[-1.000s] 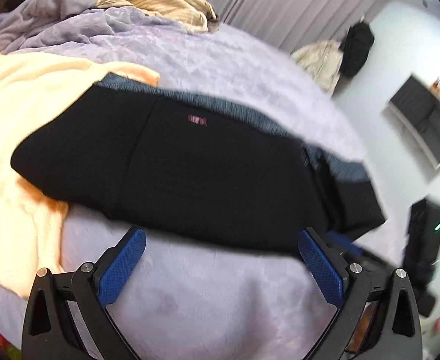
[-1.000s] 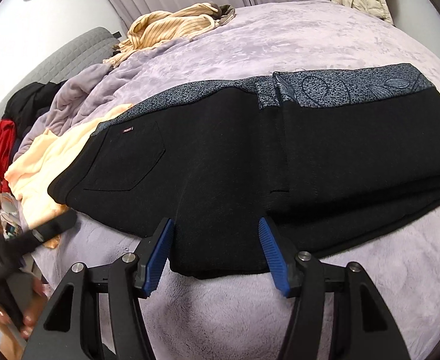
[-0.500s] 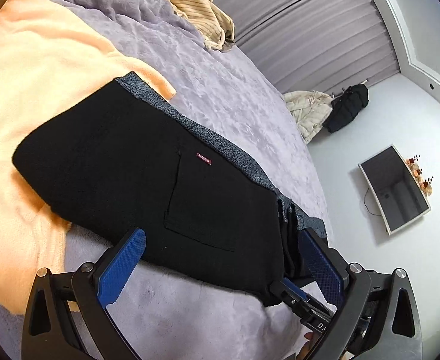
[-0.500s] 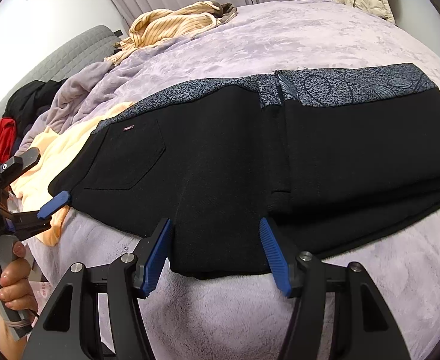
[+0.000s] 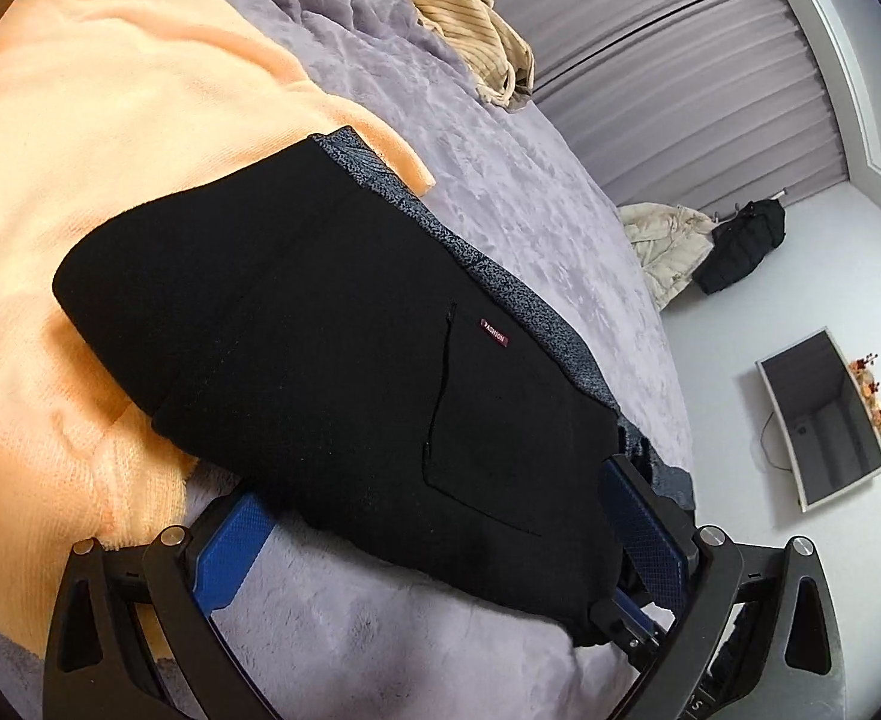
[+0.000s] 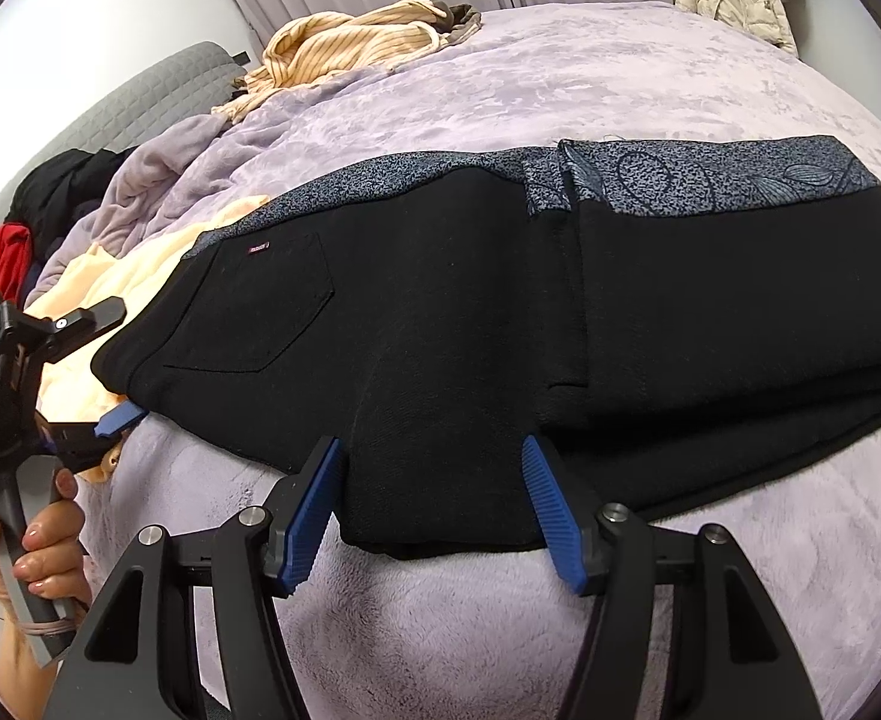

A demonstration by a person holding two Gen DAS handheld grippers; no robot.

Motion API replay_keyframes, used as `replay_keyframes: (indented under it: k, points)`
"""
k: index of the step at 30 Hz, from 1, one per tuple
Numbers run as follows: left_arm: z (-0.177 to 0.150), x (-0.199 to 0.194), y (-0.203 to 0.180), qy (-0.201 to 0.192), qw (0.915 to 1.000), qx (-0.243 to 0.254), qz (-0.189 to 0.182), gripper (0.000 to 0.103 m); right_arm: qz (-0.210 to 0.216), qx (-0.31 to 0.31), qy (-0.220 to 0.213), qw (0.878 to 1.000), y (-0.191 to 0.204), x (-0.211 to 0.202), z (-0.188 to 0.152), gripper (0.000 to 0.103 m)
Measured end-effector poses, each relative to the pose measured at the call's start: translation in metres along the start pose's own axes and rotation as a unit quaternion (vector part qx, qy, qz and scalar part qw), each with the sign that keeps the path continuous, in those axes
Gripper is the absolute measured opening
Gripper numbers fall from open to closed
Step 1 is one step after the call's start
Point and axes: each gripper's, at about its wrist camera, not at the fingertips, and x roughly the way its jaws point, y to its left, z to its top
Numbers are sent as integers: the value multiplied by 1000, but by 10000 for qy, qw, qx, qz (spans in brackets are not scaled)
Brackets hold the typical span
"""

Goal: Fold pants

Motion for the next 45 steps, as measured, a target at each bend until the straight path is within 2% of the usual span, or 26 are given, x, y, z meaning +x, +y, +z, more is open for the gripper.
replay_keyframes:
  k: [3, 6, 9, 10, 11, 12, 13, 15, 16, 17, 18, 21, 23, 25, 27, 30, 33, 37, 39, 40, 41, 44, 45]
  points:
    - [-1, -10, -24, -262, 9984, 488, 143, 102, -12, -20, -3, 10000, 0, 0, -1, 66]
    - [-4, -15, -53, -559, 9910, 1161, 354, 102, -28, -29, -11, 10000, 1, 1, -1, 67]
    - [0, -1, -59, -515, 9860, 1333, 859, 102, -47, -69, 43, 10000, 3, -1, 2, 67]
    - [2, 4, -54, -432, 9861, 1250, 1011, 95, -48, -92, 102, 9999, 4, -3, 4, 67]
    - [4, 10, -49, -346, 9850, 1176, 1217, 77, -38, -109, 182, 9998, 5, -5, 8, 67]
    - [4, 16, -44, -236, 9824, 1161, 1444, 67, -3, -112, 263, 9996, 6, -8, 12, 68]
    - [6, 22, -38, -123, 9774, 1172, 1754, 51, 66, -99, 334, 9994, 6, -12, 17, 68]
    - [4, 26, -30, -61, 9769, 1179, 1780, 51, 239, -119, 390, 9989, 8, -22, 32, 68]
    - [0, 26, -34, -142, 9732, 1340, 1861, 51, 254, -181, 378, 9988, 11, -27, 39, 68]
    - [-5, 28, -41, -227, 9656, 1600, 2037, 51, 264, -322, 342, 9985, 18, -34, 51, 68]
    - [-11, 32, -51, -348, 9522, 1972, 2308, 51, 278, -465, 315, 9980, 25, -40, 61, 68]
    - [-38, 46, -78, -696, 8954, 3062, 3157, 50, 366, -1099, 330, 9927, 65, -52, 99, 68]
    - [-50, 54, -85, -832, 8663, 3475, 3491, 50, 416, -1551, 508, 9857, 97, -50, 117, 68]
    - [-55, 60, -90, -903, 8487, 3699, 3672, 50, 555, -1936, 751, 9766, 130, -41, 132, 68]
    - [-57, 62, -91, -938, 8384, 3833, 3759, 50, 690, -2313, 1094, 9642, 166, -25, 141, 68]
    - [-56, 64, -91, -948, 8343, 3895, 3785, 50, 665, -2933, 1589, 9404, 219, 9, 146, 68]
    - [-58, 61, -91, -975, 8330, 3934, 3767, 50, 525, -3287, 2231, 9162, 253, 49, 137, 68]
    - [-59, 61, -91, -995, 8332, 3933, 3757, 50, 203, -3802, 2846, 8798, 282, 96, 118, 68]
    - [-58, 61, -91, -990, 8334, 3931, 3757, 50, -47, -3977, 2996, 8672, 286, 114, 112, 65]
    - [-57, 61, -91, -969, 8344, 3928, 3743, 50, -131, -4007, 3013, 8651, 285, 120, 113, 35]
    - [-56, 61, -90, -933, 8358, 3914, 3736, 50, -152, -3910, 3040, 8686, 282, 123, 114, 22]
    - [-57, 55, -98, -1024, 8331, 4007, 3673, 50, 66, -3743, 2800, 8840, 269, 106, 124, 20]
    - [-56, 54, -103, -1067, 8304, 4083, 3638, 50, 197, -3562, 2685, 8948, 259, 94, 132, 20]
